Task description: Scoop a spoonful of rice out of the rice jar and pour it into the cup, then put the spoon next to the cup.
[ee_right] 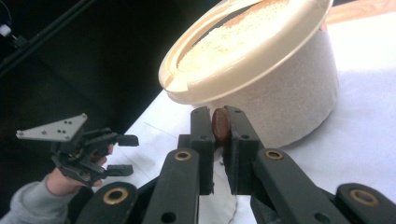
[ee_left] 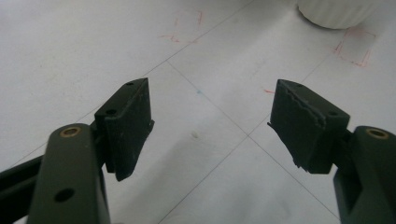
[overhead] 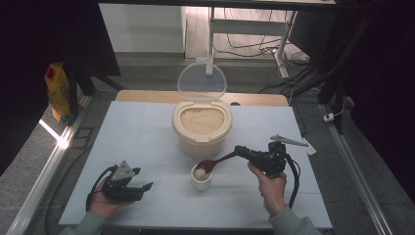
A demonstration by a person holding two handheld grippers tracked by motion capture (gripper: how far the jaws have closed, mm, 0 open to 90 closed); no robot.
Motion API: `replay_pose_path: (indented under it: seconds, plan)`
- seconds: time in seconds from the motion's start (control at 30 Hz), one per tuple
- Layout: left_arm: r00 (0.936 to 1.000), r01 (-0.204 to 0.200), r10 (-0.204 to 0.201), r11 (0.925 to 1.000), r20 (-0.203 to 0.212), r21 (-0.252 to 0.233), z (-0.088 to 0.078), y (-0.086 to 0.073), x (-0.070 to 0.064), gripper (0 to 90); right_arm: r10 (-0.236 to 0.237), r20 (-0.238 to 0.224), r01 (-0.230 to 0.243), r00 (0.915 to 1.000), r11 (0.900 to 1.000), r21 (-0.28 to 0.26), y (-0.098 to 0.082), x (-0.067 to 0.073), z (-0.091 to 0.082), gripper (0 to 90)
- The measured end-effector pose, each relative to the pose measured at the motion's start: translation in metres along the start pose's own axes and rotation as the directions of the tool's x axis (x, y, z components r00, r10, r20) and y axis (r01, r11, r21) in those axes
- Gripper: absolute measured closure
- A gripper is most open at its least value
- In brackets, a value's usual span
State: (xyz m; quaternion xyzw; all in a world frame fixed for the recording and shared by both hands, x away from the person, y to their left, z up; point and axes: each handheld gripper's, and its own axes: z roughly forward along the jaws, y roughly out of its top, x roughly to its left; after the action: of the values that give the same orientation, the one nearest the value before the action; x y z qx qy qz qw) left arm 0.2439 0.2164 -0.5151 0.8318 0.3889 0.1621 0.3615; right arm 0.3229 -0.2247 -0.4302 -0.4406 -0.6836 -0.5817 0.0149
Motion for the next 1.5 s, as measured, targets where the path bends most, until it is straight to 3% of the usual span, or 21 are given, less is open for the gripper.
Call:
replay_pose_path:
  seconds: [0.13, 0.33, 0.83, 1.07, 1.5]
  plan:
    - [1.0000, -0.001, 0.001, 1.0000, 0.000, 0.000, 0.000, 0.000, 0.000, 28.9, -0.069, 0.006, 0.069, 0.9976, 0.998, -0.006, 0.000, 0.007, -0.001, 82.7]
    - [1.0000, 0.000, 0.000, 1.0000, -0.001, -0.001, 0.000, 0.000, 0.000, 28.9, -0.160, 0.009, 0.160, 0.9870, 0.987, -0.021, -0.001, 0.015, -0.003, 82.7]
    - [1.0000, 0.003, -0.003, 1.0000, -0.004, -0.001, 0.000, 0.000, 0.001, 28.9, -0.140, -0.003, 0.140, 0.9901, 0.988, -0.072, 0.004, 0.007, -0.022, 82.7]
    - [1.0000, 0.001, -0.001, 1.0000, -0.004, -0.002, 0.000, 0.000, 0.000, 28.9, -0.117, -0.011, 0.115, 0.9931, 0.989, -0.094, 0.008, 0.001, -0.040, 82.7]
    - [1.0000, 0.001, -0.001, 1.0000, -0.005, -0.002, 0.000, 0.001, 0.000, 28.8, -0.126, -0.009, 0.126, 0.9920, 0.992, -0.027, 0.010, -0.002, -0.065, 82.7]
